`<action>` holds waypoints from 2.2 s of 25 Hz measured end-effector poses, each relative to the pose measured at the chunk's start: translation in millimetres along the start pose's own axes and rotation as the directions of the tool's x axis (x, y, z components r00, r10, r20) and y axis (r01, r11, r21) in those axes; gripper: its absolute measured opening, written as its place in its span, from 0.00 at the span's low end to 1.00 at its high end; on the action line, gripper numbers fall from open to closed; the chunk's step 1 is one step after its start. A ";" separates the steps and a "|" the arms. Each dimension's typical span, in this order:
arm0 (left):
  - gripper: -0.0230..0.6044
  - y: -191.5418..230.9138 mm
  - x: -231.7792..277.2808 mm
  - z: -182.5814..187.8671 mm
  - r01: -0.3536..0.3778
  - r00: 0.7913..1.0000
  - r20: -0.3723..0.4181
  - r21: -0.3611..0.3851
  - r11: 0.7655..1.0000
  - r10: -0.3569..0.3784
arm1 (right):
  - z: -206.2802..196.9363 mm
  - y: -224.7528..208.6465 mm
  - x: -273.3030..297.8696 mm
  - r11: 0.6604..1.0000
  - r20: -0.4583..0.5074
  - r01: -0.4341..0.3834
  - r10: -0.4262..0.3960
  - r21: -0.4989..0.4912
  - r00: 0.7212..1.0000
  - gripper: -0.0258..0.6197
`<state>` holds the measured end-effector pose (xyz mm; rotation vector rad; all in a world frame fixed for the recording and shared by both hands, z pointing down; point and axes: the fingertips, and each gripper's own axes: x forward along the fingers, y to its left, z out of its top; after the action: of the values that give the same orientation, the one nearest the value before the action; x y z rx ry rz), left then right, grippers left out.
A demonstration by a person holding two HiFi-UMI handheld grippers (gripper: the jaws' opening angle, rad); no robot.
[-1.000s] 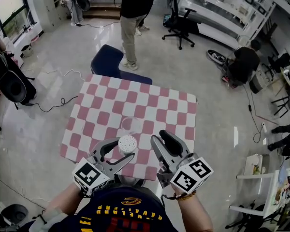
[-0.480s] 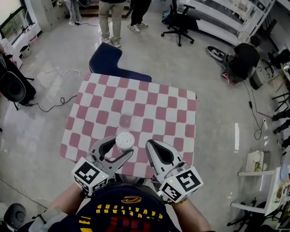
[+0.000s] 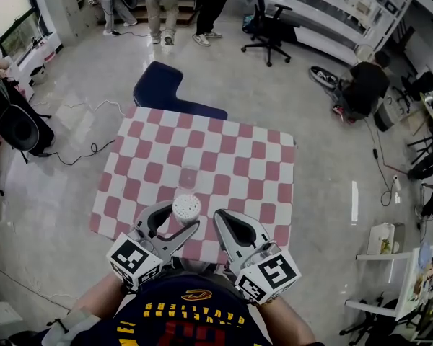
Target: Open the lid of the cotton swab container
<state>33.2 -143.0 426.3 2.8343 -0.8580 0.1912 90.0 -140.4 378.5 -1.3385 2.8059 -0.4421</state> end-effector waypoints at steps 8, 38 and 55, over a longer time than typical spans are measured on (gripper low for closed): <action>0.43 -2.3 2.9 -2.8 0.004 1.000 0.001 -0.007 1.000 -0.004 | -3.6 -6.0 -1.8 0.997 -0.017 0.043 -0.044 -0.060 0.999 0.06; 0.43 -4.0 -0.8 -8.9 0.005 1.000 -0.002 -0.012 1.000 -0.005 | -8.7 1.3 -5.8 0.997 -0.017 0.002 -0.004 -0.082 1.000 0.06; 0.43 -5.0 -1.5 -2.9 0.006 1.000 -0.001 0.000 1.000 -0.006 | -6.8 1.3 -8.3 0.997 -0.018 0.004 -0.005 -0.078 1.000 0.06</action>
<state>34.5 -137.5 428.2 2.8362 -0.8492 0.1926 93.4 -131.6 383.8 -1.3619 2.8634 -0.3505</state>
